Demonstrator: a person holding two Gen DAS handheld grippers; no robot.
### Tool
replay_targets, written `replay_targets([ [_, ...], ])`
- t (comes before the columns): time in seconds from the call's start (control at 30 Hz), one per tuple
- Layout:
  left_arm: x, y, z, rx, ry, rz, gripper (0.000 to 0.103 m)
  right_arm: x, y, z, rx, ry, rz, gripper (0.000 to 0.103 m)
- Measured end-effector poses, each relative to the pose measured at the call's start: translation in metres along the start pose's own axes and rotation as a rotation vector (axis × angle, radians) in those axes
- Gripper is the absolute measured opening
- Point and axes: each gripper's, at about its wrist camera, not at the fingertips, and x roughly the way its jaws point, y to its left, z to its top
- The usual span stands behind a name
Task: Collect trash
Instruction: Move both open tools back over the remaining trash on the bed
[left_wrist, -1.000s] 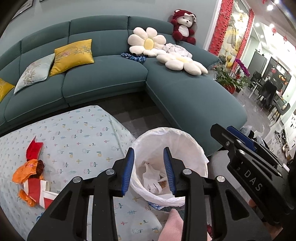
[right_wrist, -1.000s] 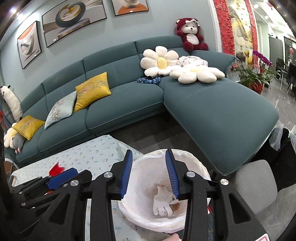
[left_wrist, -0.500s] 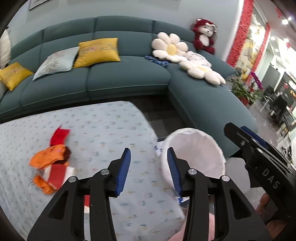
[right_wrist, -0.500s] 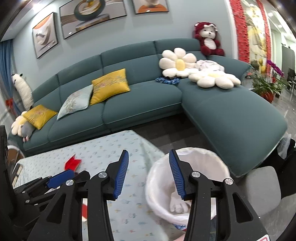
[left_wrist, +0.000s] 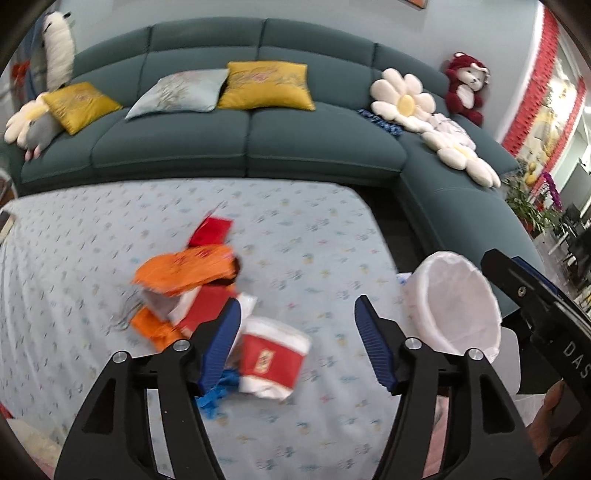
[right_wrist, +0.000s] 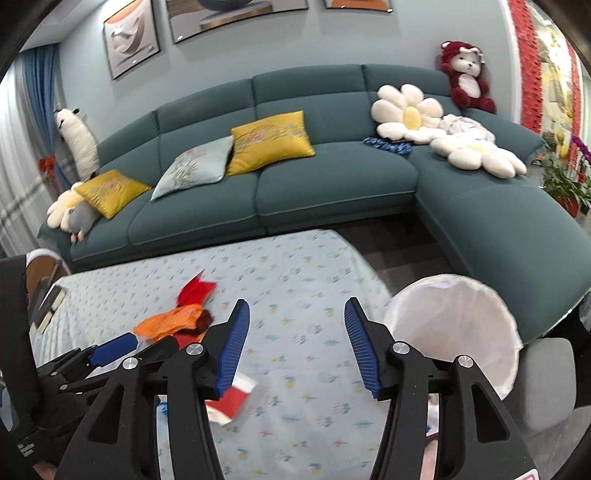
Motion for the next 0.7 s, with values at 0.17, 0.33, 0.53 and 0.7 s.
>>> replay_targets([
  [0.17,0.007,0.04,-0.02,-0.036,0.049,0.036,0.065,0.015,0.031,-0.018,-0.026,0.052,0.028,0.053],
  [0.33,0.02,0.071,-0.042,-0.068,0.109,0.049,0.065,0.035,0.057,-0.04,-0.053,0.115,0.043,0.053],
  [0.53,0.043,0.092,-0.068,-0.072,0.188,0.042,0.065,0.055,0.076,-0.06,-0.066,0.18,0.052,0.053],
  [0.7,0.063,0.1,-0.082,-0.067,0.24,0.027,0.065,0.073,0.086,-0.072,-0.079,0.227,0.048,0.053],
])
